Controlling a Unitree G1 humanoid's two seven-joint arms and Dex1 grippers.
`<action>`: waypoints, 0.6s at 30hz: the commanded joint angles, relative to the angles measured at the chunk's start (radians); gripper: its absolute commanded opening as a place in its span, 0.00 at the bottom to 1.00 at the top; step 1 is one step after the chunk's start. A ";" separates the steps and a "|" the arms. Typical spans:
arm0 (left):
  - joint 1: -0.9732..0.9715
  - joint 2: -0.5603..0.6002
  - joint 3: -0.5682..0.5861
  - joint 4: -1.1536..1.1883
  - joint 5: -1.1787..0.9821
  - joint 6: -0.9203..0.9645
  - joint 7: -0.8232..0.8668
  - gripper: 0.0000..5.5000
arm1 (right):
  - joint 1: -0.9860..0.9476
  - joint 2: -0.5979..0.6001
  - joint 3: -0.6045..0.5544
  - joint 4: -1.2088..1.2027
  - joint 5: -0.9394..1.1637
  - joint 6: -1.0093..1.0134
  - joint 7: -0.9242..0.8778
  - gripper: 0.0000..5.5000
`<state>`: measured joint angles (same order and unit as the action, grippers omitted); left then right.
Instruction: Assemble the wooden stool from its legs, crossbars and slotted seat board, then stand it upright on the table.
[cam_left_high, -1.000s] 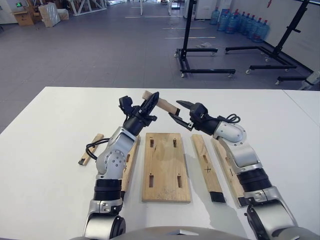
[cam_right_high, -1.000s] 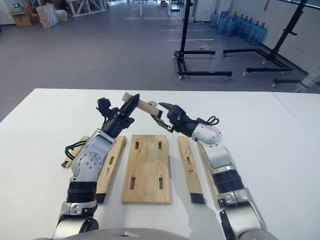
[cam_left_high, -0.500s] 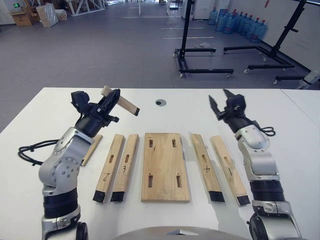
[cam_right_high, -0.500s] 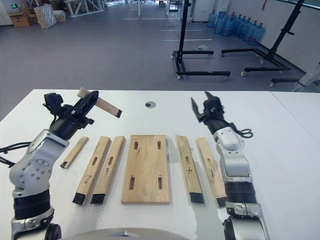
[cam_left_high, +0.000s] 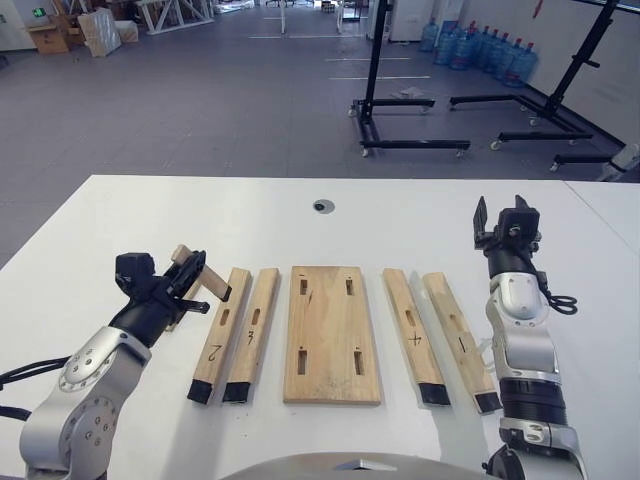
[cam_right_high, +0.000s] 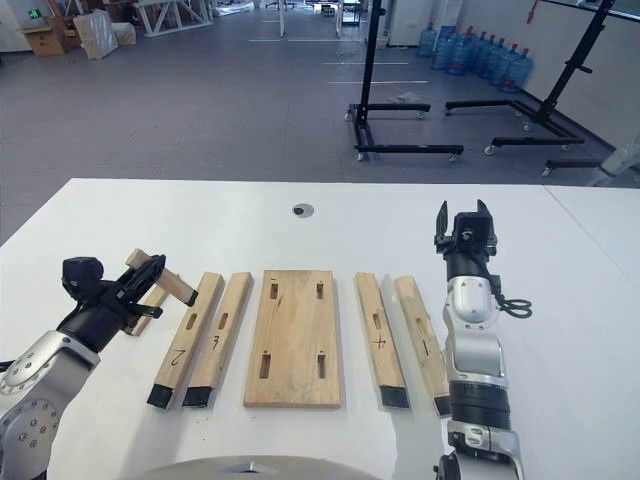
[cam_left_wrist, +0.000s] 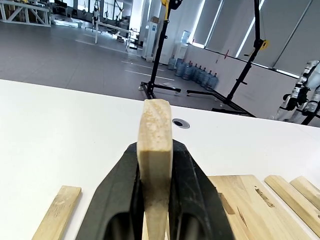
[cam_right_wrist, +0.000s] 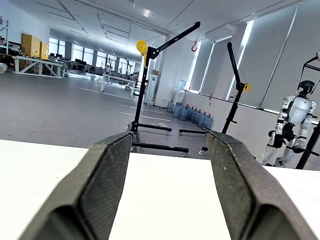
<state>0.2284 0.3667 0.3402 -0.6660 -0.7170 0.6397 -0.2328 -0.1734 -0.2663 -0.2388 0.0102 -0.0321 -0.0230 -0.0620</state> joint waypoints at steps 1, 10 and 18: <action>0.014 0.040 0.027 -0.026 0.004 0.007 -0.003 0.07 | 0.028 0.021 0.000 -0.032 -0.011 0.008 -0.022 0.49; 0.100 0.042 0.006 -0.003 0.040 -0.008 -0.043 0.07 | 0.034 0.041 0.014 -0.050 -0.020 0.015 -0.041 0.49; 0.125 0.024 -0.031 0.018 0.098 -0.028 -0.038 0.07 | 0.026 0.030 0.035 -0.064 -0.034 0.026 -0.031 0.49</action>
<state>0.3458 0.3900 0.3148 -0.6592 -0.6297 0.6191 -0.2704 -0.1441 -0.2288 -0.2007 -0.0347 -0.0601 -0.0129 -0.0988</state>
